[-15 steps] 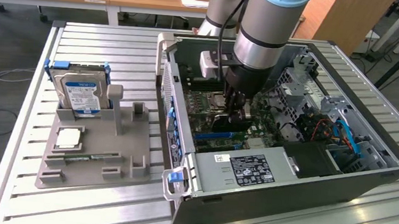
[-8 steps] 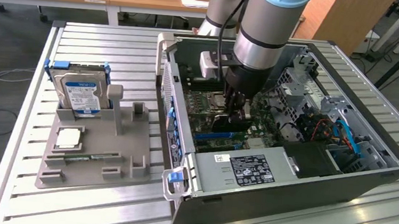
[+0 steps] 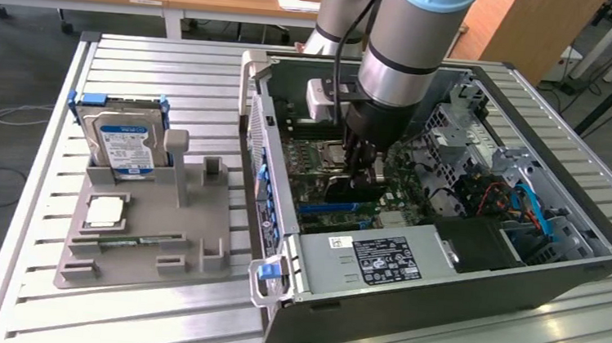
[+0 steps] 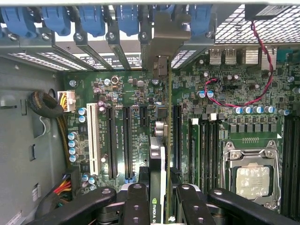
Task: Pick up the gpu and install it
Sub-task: 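Insert the gpu into the slot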
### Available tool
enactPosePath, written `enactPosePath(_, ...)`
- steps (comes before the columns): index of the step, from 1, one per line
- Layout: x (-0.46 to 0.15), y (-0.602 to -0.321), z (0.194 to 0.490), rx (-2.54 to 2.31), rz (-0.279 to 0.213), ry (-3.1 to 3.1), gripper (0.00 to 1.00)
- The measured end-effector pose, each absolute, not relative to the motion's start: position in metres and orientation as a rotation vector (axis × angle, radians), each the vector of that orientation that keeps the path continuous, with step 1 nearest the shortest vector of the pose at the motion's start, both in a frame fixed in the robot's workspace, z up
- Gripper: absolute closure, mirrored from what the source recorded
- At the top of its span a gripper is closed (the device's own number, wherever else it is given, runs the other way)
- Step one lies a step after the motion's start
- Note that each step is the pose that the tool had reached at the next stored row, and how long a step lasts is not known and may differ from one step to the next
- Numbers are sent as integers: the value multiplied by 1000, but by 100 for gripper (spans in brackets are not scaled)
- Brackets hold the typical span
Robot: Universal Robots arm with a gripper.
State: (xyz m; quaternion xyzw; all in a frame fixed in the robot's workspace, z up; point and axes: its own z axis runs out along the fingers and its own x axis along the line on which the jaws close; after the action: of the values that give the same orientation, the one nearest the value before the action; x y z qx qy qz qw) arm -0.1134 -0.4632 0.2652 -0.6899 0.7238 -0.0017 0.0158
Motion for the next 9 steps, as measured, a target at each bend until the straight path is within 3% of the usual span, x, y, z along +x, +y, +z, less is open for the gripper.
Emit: enactPosePath(9, -113, -463, 264, -2146, -6, 2251, 73)
